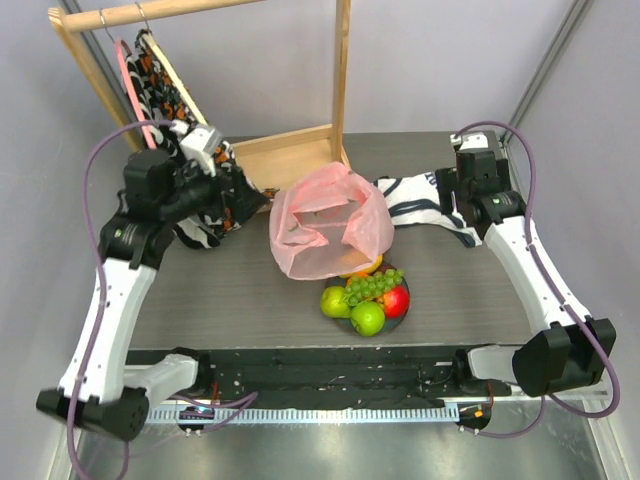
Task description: Take the fake fruits out of the plastic bag
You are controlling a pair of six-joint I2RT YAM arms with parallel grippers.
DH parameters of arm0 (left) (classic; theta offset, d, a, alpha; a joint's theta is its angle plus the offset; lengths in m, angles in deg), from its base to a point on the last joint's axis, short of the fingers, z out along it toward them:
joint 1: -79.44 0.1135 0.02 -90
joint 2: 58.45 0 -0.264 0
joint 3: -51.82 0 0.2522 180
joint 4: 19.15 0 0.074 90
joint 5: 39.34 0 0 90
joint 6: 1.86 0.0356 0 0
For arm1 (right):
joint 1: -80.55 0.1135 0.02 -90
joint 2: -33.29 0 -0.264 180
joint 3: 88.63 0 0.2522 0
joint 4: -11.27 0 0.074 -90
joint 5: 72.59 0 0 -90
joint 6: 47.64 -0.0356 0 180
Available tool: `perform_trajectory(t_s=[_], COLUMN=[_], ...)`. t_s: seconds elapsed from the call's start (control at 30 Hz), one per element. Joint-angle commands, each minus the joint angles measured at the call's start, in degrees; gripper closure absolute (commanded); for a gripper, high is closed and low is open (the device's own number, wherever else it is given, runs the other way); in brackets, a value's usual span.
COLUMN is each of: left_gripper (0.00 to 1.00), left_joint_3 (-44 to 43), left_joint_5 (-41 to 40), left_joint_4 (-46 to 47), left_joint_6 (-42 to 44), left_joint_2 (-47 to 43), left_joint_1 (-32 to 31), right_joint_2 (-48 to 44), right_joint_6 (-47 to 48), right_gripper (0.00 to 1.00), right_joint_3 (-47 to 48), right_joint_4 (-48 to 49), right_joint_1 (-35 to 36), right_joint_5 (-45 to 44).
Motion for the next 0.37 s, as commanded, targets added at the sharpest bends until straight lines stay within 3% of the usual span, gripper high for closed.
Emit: perform_trajectory(t_s=[0.0, 0.17, 0.33], left_gripper=[0.0, 0.0, 0.0], left_joint_3=[8.72, 20.22, 25.43], left_joint_5=[-18.43, -24.1, -30.84], left_joint_4=[-7.86, -6.29, 0.56], left_joint_6=[1.13, 3.77, 0.88], left_joint_2=[-8.2, -9.71, -9.0], left_joint_1=[5.42, 6.05, 7.01], right_joint_2=[-0.74, -1.71, -3.03], right_joint_6=[-7.77, -11.29, -13.49], right_gripper=[0.0, 0.0, 0.0], right_joint_3=[1.03, -0.47, -2.4], right_joint_4=[1.04, 0.26, 0.08], right_joint_1=[-0.11, -0.03, -0.03], right_joint_5=[-0.99, 3.65, 7.0])
